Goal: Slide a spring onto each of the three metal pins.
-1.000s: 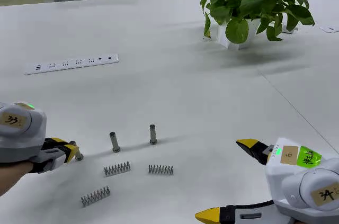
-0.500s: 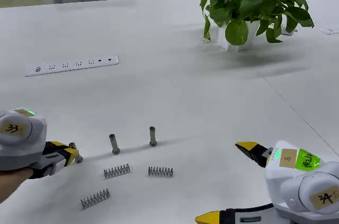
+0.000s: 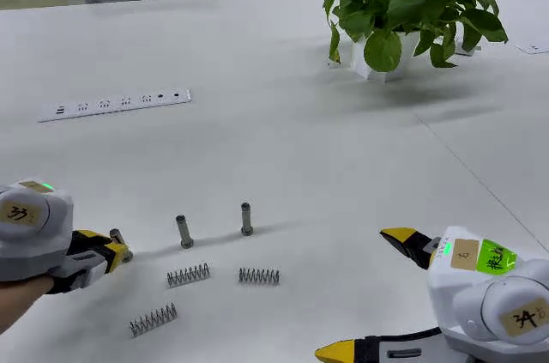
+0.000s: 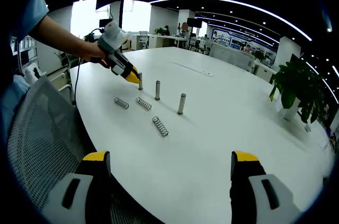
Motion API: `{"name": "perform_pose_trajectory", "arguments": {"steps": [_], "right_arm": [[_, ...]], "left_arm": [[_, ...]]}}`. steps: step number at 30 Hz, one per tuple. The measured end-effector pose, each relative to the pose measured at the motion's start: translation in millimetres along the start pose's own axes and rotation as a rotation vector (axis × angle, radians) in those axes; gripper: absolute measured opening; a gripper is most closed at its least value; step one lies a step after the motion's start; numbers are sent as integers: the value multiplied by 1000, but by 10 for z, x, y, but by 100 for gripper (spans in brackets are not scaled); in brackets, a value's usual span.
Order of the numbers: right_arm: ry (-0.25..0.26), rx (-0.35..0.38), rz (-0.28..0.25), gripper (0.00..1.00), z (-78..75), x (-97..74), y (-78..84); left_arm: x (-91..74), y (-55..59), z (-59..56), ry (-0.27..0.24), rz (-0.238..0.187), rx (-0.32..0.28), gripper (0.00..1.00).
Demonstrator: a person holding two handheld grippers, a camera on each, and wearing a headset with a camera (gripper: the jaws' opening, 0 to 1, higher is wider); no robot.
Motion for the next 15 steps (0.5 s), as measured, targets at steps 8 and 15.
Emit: {"name": "perform_pose_trajectory", "arguments": {"steps": [8,15], "right_arm": [[1,-7,0,96,0,-1,1],[-2,-16,2,97,11,-3,4]], "left_arm": [[-68,121,-113,60,-52,-65,63],[-131,94,-287,116,-132,-4,100]]}}
Point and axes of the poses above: the centre of the closed fingertips' face, and the gripper's own axes: x roughly forward along the fingers, z roughly to its left, y roughly out of its underside, the point moved 4 cm from there along -x, roughly backward along the fingers, and after that the axes turned 12 degrees about y, right-handed, at the moved point
